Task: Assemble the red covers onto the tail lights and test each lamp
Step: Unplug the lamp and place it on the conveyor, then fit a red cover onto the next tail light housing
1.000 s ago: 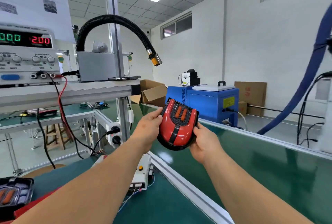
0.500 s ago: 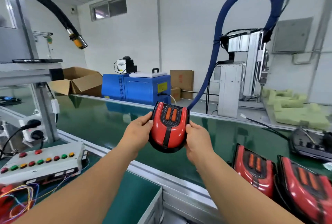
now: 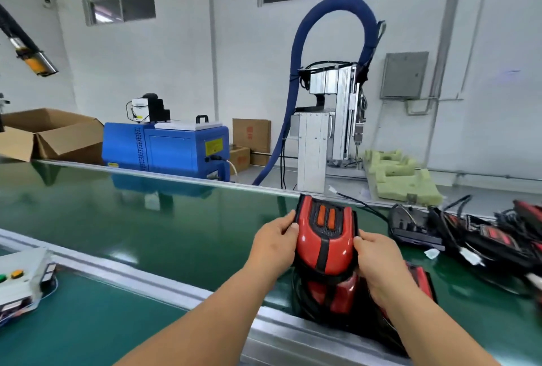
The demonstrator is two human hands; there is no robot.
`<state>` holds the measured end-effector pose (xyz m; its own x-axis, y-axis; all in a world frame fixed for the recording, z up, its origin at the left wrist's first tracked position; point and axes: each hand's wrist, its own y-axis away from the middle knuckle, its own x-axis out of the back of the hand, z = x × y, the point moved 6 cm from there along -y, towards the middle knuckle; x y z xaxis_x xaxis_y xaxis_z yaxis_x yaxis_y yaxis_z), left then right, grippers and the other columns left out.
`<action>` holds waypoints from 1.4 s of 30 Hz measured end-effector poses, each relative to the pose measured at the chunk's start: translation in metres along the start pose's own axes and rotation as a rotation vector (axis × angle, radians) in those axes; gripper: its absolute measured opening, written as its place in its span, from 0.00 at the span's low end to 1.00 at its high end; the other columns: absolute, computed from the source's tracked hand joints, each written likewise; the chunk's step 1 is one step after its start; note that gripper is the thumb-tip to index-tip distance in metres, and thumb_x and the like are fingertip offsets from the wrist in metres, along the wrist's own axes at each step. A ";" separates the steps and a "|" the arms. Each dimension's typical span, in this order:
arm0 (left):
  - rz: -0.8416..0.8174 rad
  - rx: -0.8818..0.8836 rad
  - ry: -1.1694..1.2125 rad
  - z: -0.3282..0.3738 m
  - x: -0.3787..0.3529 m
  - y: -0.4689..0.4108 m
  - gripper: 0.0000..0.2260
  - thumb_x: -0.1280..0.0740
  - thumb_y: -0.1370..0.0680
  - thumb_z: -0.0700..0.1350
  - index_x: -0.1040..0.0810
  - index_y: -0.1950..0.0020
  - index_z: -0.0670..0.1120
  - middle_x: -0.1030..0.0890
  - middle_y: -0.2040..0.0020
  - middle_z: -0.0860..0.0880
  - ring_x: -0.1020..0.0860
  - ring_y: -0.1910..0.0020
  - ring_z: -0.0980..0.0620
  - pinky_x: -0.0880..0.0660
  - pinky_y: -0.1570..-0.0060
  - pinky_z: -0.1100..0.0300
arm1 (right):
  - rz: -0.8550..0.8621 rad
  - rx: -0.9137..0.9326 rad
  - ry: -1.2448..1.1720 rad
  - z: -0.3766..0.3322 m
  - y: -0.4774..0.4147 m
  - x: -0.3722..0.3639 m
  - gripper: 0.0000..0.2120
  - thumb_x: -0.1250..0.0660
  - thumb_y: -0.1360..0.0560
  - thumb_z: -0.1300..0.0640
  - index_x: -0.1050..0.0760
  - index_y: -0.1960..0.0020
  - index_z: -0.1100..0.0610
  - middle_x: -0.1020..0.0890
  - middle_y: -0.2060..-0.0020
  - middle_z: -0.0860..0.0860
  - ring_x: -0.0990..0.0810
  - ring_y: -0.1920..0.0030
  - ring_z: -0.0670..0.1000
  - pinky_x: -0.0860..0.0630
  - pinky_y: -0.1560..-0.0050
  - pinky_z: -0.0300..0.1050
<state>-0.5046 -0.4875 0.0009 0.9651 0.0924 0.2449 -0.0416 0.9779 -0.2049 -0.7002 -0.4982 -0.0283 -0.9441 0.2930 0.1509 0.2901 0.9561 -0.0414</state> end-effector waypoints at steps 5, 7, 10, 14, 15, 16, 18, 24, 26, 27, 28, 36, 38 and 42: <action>-0.021 0.009 -0.062 -0.006 -0.027 -0.006 0.18 0.42 0.18 0.48 0.31 0.27 0.54 0.25 0.41 0.61 0.29 0.59 0.71 0.35 0.65 0.80 | 0.027 0.035 0.136 0.004 -0.007 0.033 0.12 0.40 0.25 0.67 0.17 0.57 0.65 0.19 0.66 0.56 0.28 0.63 0.52 0.33 0.58 0.47; -0.026 0.026 -0.095 -0.011 -0.033 -0.005 0.18 0.43 0.17 0.47 0.32 0.27 0.54 0.25 0.37 0.59 0.28 0.59 0.70 0.35 0.66 0.82 | 0.010 0.040 0.207 0.005 -0.006 0.038 0.10 0.39 0.26 0.67 0.21 0.58 0.70 0.23 0.67 0.56 0.31 0.65 0.51 0.37 0.60 0.46; -0.041 0.058 -0.167 -0.021 -0.038 -0.001 0.18 0.44 0.17 0.46 0.33 0.26 0.52 0.29 0.28 0.53 0.27 0.40 0.62 0.37 0.44 0.76 | 0.052 0.085 0.325 0.001 -0.001 0.042 0.11 0.36 0.25 0.63 0.16 0.50 0.57 0.18 0.60 0.53 0.30 0.68 0.48 0.35 0.67 0.44; -0.016 0.069 -0.210 -0.025 -0.035 -0.005 0.18 0.44 0.17 0.45 0.32 0.26 0.50 0.31 0.27 0.51 0.34 0.28 0.53 0.41 0.31 0.64 | 0.088 0.151 0.527 -0.003 0.002 0.040 0.12 0.38 0.24 0.59 0.18 0.48 0.64 0.17 0.63 0.52 0.22 0.62 0.53 0.30 0.63 0.42; -0.015 0.064 -0.218 -0.024 -0.034 -0.006 0.18 0.44 0.17 0.45 0.32 0.26 0.49 0.31 0.27 0.51 0.34 0.28 0.53 0.41 0.30 0.63 | 0.081 0.153 0.570 -0.003 0.002 0.039 0.12 0.38 0.24 0.59 0.19 0.49 0.65 0.16 0.58 0.55 0.20 0.56 0.56 0.28 0.60 0.44; -0.020 0.056 -0.230 -0.023 -0.034 -0.007 0.18 0.44 0.17 0.45 0.32 0.26 0.49 0.31 0.27 0.51 0.34 0.28 0.53 0.40 0.31 0.64 | 0.071 0.153 0.603 -0.002 0.002 0.038 0.12 0.38 0.24 0.60 0.19 0.52 0.66 0.16 0.54 0.57 0.20 0.52 0.57 0.27 0.58 0.45; -0.041 0.040 -0.281 -0.023 -0.036 -0.007 0.19 0.44 0.17 0.45 0.32 0.26 0.49 0.31 0.27 0.51 0.34 0.28 0.53 0.40 0.33 0.65 | 0.055 0.159 0.653 -0.001 0.000 0.037 0.11 0.39 0.26 0.62 0.23 0.61 0.66 0.17 0.59 0.57 0.22 0.57 0.58 0.30 0.63 0.44; -0.085 -0.002 -0.479 -0.021 -0.044 -0.005 0.19 0.45 0.17 0.49 0.34 0.25 0.52 0.30 0.27 0.51 0.31 0.30 0.52 0.36 0.36 0.64 | 0.034 0.157 0.801 0.001 0.000 0.043 0.18 0.39 0.27 0.62 0.39 0.74 0.57 0.33 0.74 0.51 0.35 0.72 0.49 0.43 0.73 0.43; -0.086 -0.001 -0.483 -0.020 -0.044 -0.003 0.19 0.46 0.17 0.49 0.34 0.25 0.53 0.30 0.27 0.51 0.29 0.33 0.53 0.35 0.41 0.67 | 0.041 0.156 0.816 0.005 -0.001 0.044 0.18 0.39 0.26 0.63 0.38 0.74 0.57 0.32 0.74 0.51 0.35 0.72 0.48 0.43 0.74 0.40; -0.094 0.003 -0.478 -0.019 -0.044 -0.003 0.19 0.46 0.17 0.50 0.35 0.25 0.53 0.30 0.27 0.51 0.30 0.32 0.53 0.35 0.39 0.66 | 0.047 0.162 0.828 0.006 -0.001 0.044 0.19 0.40 0.25 0.63 0.38 0.73 0.57 0.32 0.74 0.50 0.35 0.72 0.47 0.43 0.75 0.37; -0.104 0.006 -0.474 -0.018 -0.044 -0.002 0.19 0.46 0.17 0.50 0.36 0.25 0.53 0.30 0.27 0.51 0.32 0.30 0.51 0.35 0.35 0.63 | 0.054 0.168 0.839 0.006 -0.001 0.045 0.19 0.41 0.23 0.62 0.37 0.73 0.57 0.31 0.73 0.50 0.35 0.72 0.46 0.42 0.75 0.35; -0.028 -0.020 -0.480 -0.004 -0.024 0.002 0.20 0.47 0.16 0.50 0.37 0.24 0.49 0.32 0.26 0.51 0.35 0.27 0.51 0.41 0.31 0.62 | 0.110 0.212 0.772 -0.011 0.003 0.048 0.20 0.42 0.21 0.61 0.35 0.71 0.55 0.31 0.73 0.50 0.33 0.71 0.49 0.38 0.72 0.40; 0.002 -0.028 -0.460 0.005 -0.011 0.006 0.20 0.46 0.16 0.50 0.35 0.25 0.49 0.29 0.28 0.50 0.31 0.30 0.51 0.38 0.31 0.61 | 0.145 0.296 0.824 -0.029 0.007 0.042 0.21 0.43 0.20 0.61 0.36 0.73 0.56 0.31 0.73 0.51 0.32 0.68 0.53 0.37 0.69 0.46; 0.093 -0.041 -0.383 0.026 0.037 0.015 0.17 0.42 0.18 0.50 0.28 0.29 0.52 0.20 0.40 0.53 0.24 0.55 0.57 0.28 0.51 0.65 | 0.127 0.458 0.816 -0.070 0.018 0.001 0.23 0.44 0.19 0.53 0.32 0.73 0.56 0.27 0.71 0.53 0.29 0.65 0.57 0.37 0.63 0.48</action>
<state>-0.4758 -0.4643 0.0311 0.7909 0.2513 0.5580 -0.1067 0.9544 -0.2787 -0.6853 -0.4813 0.0406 -0.4579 0.4673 0.7563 0.1299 0.8767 -0.4631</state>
